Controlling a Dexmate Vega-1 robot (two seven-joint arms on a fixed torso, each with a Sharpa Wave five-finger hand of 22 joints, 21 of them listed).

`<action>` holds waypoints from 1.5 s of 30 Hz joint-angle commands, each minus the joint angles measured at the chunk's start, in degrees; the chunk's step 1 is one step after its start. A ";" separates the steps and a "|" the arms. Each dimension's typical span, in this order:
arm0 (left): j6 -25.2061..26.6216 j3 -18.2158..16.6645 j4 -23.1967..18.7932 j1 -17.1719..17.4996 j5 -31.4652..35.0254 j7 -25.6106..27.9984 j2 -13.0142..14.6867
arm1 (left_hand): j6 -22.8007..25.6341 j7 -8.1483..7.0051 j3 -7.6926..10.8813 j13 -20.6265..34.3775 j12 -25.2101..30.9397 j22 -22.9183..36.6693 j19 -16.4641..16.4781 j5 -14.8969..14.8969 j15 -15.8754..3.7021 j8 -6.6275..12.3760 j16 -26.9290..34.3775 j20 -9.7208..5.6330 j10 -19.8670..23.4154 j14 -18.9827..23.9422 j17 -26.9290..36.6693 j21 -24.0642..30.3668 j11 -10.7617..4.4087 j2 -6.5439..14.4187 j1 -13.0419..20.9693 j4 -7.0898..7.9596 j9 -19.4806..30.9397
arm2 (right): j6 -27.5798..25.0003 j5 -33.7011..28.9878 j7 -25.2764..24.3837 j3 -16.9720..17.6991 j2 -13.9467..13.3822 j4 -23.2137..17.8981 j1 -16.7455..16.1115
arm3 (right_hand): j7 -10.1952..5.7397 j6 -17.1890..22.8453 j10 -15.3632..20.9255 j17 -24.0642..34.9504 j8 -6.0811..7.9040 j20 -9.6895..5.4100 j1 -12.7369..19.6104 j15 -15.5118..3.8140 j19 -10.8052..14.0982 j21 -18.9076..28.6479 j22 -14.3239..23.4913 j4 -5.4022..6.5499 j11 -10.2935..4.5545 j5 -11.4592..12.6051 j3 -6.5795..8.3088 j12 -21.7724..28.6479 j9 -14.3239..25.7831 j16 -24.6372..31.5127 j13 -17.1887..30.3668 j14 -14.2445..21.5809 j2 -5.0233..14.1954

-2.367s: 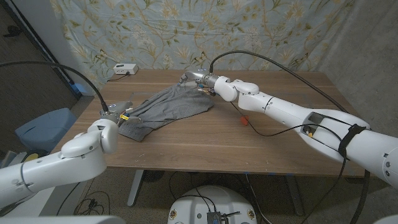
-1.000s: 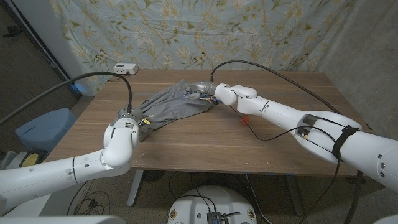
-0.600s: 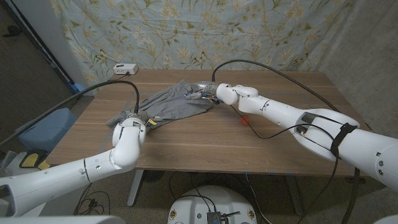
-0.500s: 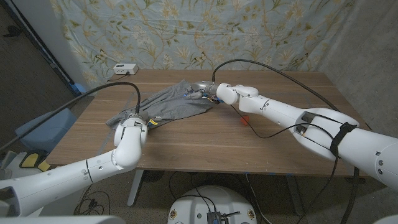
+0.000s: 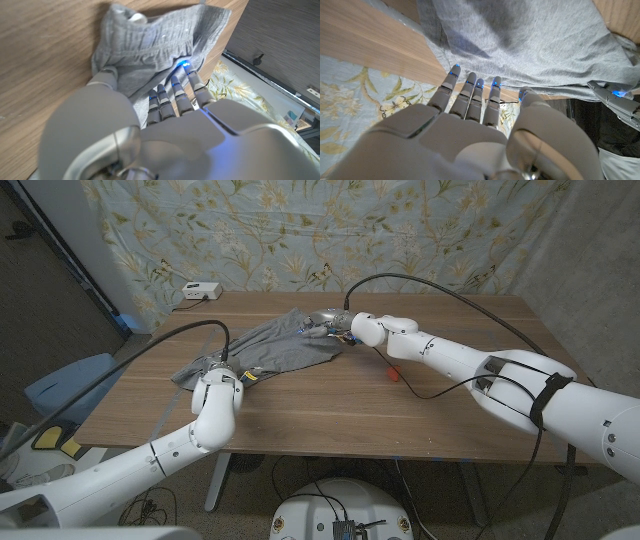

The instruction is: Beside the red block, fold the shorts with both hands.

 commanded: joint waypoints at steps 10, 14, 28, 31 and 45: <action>-8.97 -15.55 -13.34 9.37 5.75 -7.90 -4.28 | -1.79 0.53 -2.92 0.19 0.37 0.14 -2.69 0.90 1.36 0.44 0.31 1.06 -2.35 -3.20 0.10 -1.89 1.42 -2.24 -4.66 1.36 0.04 | -1.32 -0.70 -0.62 0.31 -1.54 -2.96 -0.54 | 0.00 0.72 0.78 -0.05 0.46 -0.27 0.33 -1.83 0.78 0.24 -0.06 -0.05 0.14 0.18 0.99 0.67 -0.02 -0.05 0.08 0.88 0.86; -11.90 -16.48 -12.48 9.69 7.03 -10.51 -5.68 | -2.60 0.30 -3.37 0.19 0.35 0.15 -3.28 1.19 1.41 0.29 0.28 1.02 -2.92 -3.81 0.01 -2.37 1.01 -2.91 -4.76 1.12 0.02 | -1.52 -0.81 -0.54 0.45 -1.83 -3.74 -0.81 | 0.05 0.81 0.85 -0.09 0.49 -0.28 0.33 -1.86 0.81 0.24 -0.06 -0.06 0.10 0.19 1.10 0.69 -0.03 -0.04 0.07 0.93 0.87; -18.04 -14.46 -3.38 9.45 18.72 -8.73 -11.10 | -5.16 1.27 -3.58 0.19 0.22 0.18 -3.67 3.31 2.11 0.50 0.40 0.93 -6.79 -6.83 -0.17 -3.69 1.29 -4.43 -0.04 -2.11 0.01 | -2.70 -1.28 -0.01 1.26 -3.48 -6.99 -2.11 | 0.02 1.21 1.23 -0.24 0.60 -0.24 0.40 -1.77 1.01 0.25 -0.07 -0.20 0.25 0.22 1.49 0.82 -0.04 -0.02 0.05 1.10 0.84; -17.59 -14.94 -2.14 10.61 18.57 -3.88 -11.72 | -4.54 1.43 -3.14 0.18 0.73 0.21 -2.81 3.80 1.54 0.88 0.85 0.86 -6.15 -6.08 -0.20 -3.62 0.85 -3.78 1.50 -2.86 0.01 | -2.84 -1.41 0.07 1.40 -3.71 -7.30 -2.26 | 0.03 1.25 1.26 -0.26 0.61 -0.22 0.39 -1.76 1.04 0.24 -0.07 -0.20 0.19 0.23 1.56 0.82 -0.05 -0.02 0.04 1.09 0.85; -16.80 -15.12 3.87 11.04 16.64 3.50 -13.76 | -2.84 0.96 -2.24 0.15 1.59 0.27 -0.29 4.59 0.00 1.34 1.57 0.79 -4.46 -3.49 -0.30 -3.29 -0.04 -1.62 4.08 -4.04 0.02 | -1.52 -1.44 0.01 1.60 -3.36 -5.62 -1.79 | 0.28 1.86 1.53 -0.35 0.79 -0.25 0.28 -1.74 1.03 0.18 -0.08 -0.22 0.26 0.21 1.79 0.89 -0.06 0.00 0.02 1.18 0.72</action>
